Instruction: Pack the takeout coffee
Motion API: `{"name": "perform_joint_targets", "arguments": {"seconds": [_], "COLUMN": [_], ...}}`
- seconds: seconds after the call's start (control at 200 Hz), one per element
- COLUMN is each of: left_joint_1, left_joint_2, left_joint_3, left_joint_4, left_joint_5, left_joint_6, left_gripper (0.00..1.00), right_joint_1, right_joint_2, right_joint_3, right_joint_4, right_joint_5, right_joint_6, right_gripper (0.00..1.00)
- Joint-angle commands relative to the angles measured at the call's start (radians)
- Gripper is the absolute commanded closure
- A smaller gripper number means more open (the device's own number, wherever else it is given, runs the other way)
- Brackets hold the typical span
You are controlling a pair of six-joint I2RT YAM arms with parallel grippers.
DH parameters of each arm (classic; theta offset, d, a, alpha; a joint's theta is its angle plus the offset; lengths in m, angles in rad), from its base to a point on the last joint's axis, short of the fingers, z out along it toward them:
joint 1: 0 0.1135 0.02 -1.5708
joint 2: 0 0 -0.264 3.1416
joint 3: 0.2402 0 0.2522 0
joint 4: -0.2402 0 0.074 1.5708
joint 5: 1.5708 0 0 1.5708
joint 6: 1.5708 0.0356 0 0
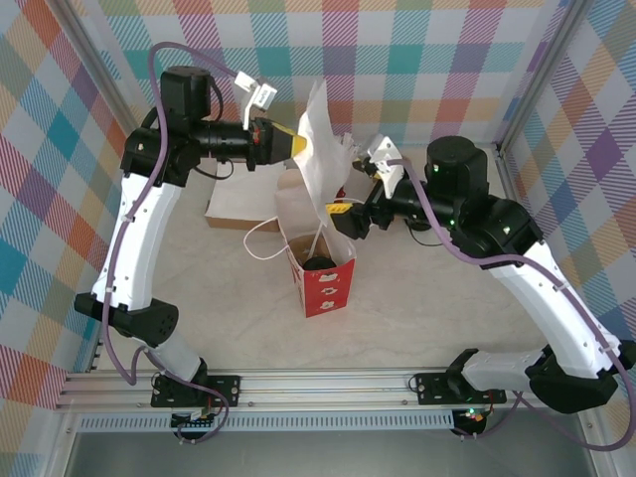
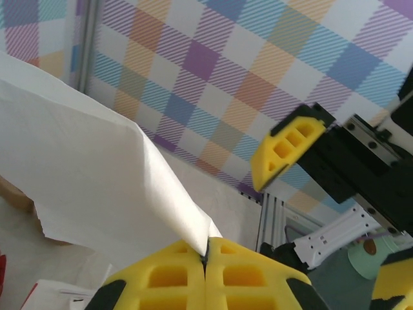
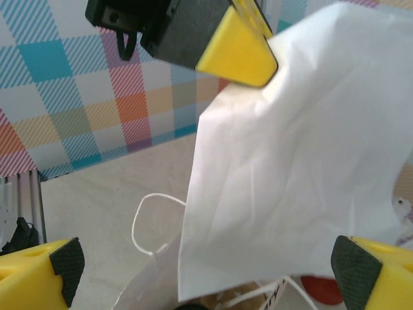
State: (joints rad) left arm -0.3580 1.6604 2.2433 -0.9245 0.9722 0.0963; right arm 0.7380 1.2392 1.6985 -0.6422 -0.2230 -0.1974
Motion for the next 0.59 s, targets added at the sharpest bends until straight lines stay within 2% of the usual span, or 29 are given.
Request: {"name": "perform_joint_targets", "arguments": {"seconds": [0.0, 0.215, 0.415, 0.59], "left_joint_1": [-0.031, -0.056, -0.062, -0.070], "left_joint_2": [-0.039, -0.043, -0.047, -0.047], "left_joint_3": [0.012, 0.004, 0.001, 0.000], "left_joint_4": [-0.043, -0.058, -0.070, -0.059], "left_joint_5": [0.067, 0.104, 0.120, 0.134], "left_joint_6": [0.087, 0.111, 0.135, 0.135], "left_gripper": [1.00, 1.00, 1.00, 1.00], "right_joint_1": [-0.009, -0.037, -0.073, -0.078], "right_joint_2": [0.021, 0.085, 0.130, 0.179], "right_joint_3": [0.035, 0.060, 0.090, 0.122], "right_joint_4": [0.116, 0.183, 0.225, 0.172], "right_joint_5": [-0.066, -0.127, -0.220, -0.296], "right_joint_6": [-0.086, -0.183, -0.185, -0.170], "right_gripper": [0.00, 0.00, 0.00, 0.03]}}
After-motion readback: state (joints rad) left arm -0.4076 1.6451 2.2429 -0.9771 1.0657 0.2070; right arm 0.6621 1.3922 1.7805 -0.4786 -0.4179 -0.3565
